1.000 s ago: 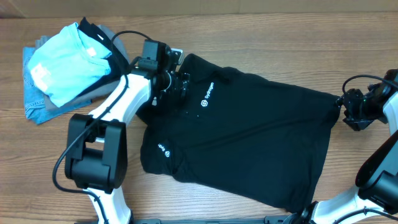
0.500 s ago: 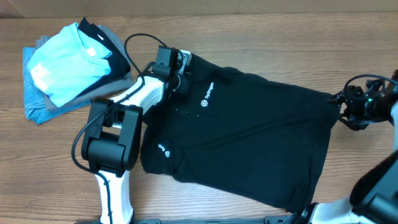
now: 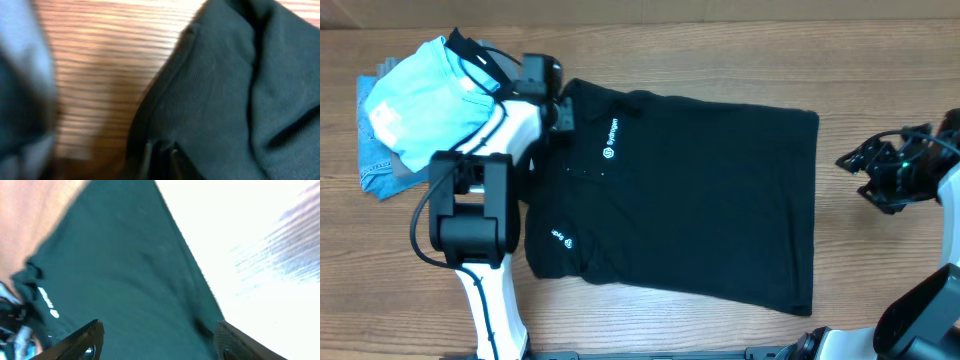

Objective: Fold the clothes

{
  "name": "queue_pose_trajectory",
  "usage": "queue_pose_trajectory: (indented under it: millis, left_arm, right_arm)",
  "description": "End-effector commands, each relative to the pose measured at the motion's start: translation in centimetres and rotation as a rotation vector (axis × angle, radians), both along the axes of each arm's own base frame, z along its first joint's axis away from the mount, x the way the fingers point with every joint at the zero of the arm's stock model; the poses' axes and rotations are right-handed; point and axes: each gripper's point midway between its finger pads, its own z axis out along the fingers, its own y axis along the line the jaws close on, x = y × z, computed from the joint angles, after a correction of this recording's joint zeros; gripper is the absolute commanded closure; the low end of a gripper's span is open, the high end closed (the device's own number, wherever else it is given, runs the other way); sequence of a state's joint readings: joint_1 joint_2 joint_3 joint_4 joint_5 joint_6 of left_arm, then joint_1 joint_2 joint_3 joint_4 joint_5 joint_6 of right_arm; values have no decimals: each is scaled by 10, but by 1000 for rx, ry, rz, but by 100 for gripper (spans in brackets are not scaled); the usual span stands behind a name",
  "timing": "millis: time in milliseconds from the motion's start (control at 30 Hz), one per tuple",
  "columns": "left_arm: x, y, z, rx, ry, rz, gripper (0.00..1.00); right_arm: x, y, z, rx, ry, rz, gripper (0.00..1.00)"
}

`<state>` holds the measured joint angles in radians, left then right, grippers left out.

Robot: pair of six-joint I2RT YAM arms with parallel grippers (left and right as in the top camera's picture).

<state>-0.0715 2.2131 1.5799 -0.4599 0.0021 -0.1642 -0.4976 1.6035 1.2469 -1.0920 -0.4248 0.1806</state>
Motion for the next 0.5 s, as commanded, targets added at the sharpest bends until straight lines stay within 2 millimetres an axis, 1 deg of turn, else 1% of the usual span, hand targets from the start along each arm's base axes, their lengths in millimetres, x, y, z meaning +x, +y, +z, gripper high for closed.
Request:
queue_pose_trajectory:
  millis: [0, 33, 67, 133, 200, 233, 267, 333, 367, 400, 467]
  left_arm:
    - [24, -30, 33, -103, -61, -98, 73]
    - [30, -40, 48, -119, -81, -128, 65]
    - [34, -45, 59, -124, -93, -139, 62]
    - [39, -51, 82, -121, -112, -158, 57]
    - [43, -56, 109, -115, -130, -174, 53]
    - [44, -56, 120, -115, -134, -174, 51]
    - [44, -56, 135, -115, -142, -175, 51]
    - [42, -56, 160, -115, -151, -175, 50]
    - [39, -56, 174, -115, -155, -176, 51]
    - [37, -55, 184, -114, -156, -178, 51]
    - [26, -54, 215, -106, -164, -189, 51]
  right_arm:
    - [-10, 1, -23, -32, 63, 5, 26]
    - [-13, 4, -31, -39, 77, 11, 27]
    - [-16, 7, -38, -36, 86, 15, 28]
    - [-25, 11, -51, -29, 124, -3, 33]
    - [-35, 12, -67, -35, 171, -46, 44]
    - [-38, 11, -73, -41, 182, -66, 51]
    - [-39, 10, -79, -42, 189, -95, 56]
    - [-38, 10, -90, -36, 176, -134, 59]
    - [-37, 11, -96, -35, 161, -141, 59]
    - [-36, 11, -101, -37, 152, -147, 59]
    - [-35, 16, -111, -19, 127, -139, 59]
